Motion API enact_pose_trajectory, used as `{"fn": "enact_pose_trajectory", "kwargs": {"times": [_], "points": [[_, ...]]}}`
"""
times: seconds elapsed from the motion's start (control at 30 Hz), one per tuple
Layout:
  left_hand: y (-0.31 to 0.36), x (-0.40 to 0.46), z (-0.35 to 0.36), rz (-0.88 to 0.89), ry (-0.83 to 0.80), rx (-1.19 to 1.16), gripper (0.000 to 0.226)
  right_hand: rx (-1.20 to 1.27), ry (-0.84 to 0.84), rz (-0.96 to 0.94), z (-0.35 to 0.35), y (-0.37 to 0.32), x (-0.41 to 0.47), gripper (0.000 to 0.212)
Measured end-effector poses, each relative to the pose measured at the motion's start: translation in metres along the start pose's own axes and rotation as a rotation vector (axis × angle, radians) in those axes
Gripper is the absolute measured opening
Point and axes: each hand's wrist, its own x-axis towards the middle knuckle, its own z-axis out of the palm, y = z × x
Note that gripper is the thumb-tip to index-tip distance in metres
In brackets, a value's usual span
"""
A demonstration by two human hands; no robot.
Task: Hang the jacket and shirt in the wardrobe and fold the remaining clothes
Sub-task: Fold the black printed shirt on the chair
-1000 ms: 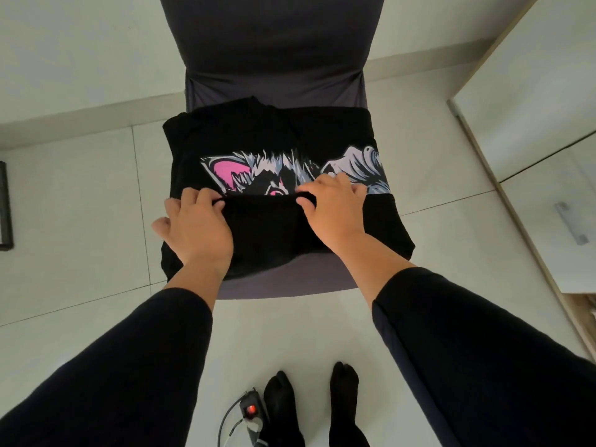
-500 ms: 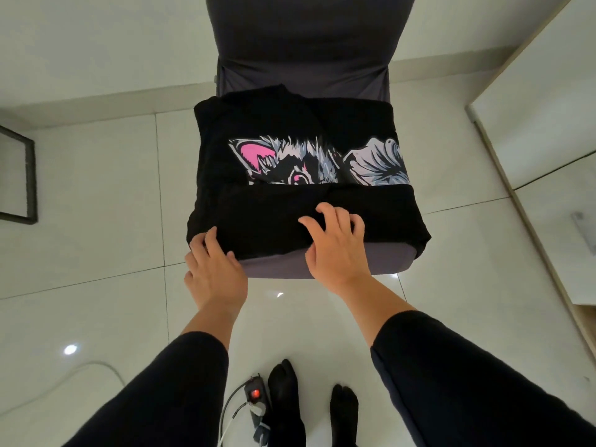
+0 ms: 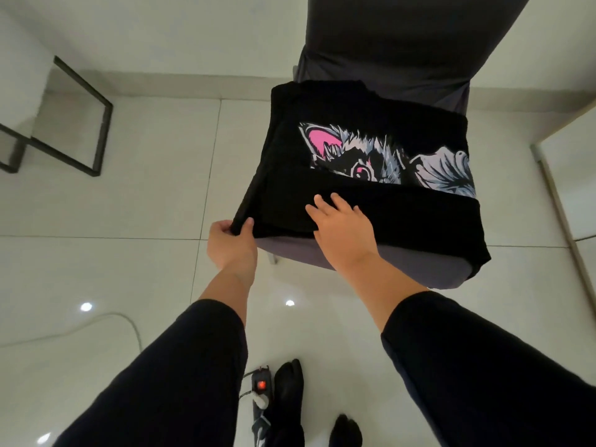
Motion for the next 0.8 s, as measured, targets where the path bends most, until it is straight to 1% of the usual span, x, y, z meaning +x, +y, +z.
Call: {"fn": "enact_pose_trajectory", "kwargs": {"times": [0.1,0.17,0.27,0.33,0.43,0.47,0.5,0.53,0.6,0.67,0.73,0.8], "points": [[-0.006,-0.003,-0.014,-0.073,0.071,-0.023,0.024,0.038,-0.006,-0.074,-0.004,-0.011,-0.009,0.051],[-0.013,-0.005,-0.021,-0.092,0.061,0.012,0.026,0.022,-0.018,-0.102,0.002,-0.017,-0.016,0.050],[-0.014,-0.003,-0.025,-0.059,0.041,0.095,0.030,0.071,0.044,-0.088,0.007,-0.019,-0.022,0.055],[-0.011,-0.001,-0.024,0.017,0.003,0.218,0.034,0.142,0.127,-0.074,0.008,-0.017,-0.019,0.054],[-0.008,0.000,-0.013,0.240,-0.012,0.595,0.046,0.152,0.226,-0.068,0.007,-0.006,-0.009,0.031],[-0.006,-0.002,-0.008,0.325,-0.016,0.651,0.048,0.138,0.231,-0.066,0.006,-0.002,-0.006,0.031],[-0.003,-0.004,-0.002,0.398,-0.038,0.668,0.047,0.122,0.229,-0.055,0.005,0.002,-0.004,0.037],[0.001,-0.005,0.005,0.455,-0.070,0.665,0.044,0.113,0.236,-0.021,0.003,0.007,-0.003,0.042],[0.011,-0.005,0.019,0.510,-0.123,0.637,0.040,0.104,0.264,0.085,-0.003,0.018,-0.001,0.047],[0.024,-0.001,0.030,0.500,-0.123,0.593,0.043,0.096,0.259,0.208,-0.006,0.032,0.001,0.043],[0.038,0.005,0.037,0.485,-0.104,0.573,0.049,0.100,0.206,0.315,-0.006,0.046,0.003,0.037],[0.045,0.011,0.040,0.524,-0.100,0.655,0.044,0.110,0.165,0.352,-0.006,0.055,0.005,0.033]]}}
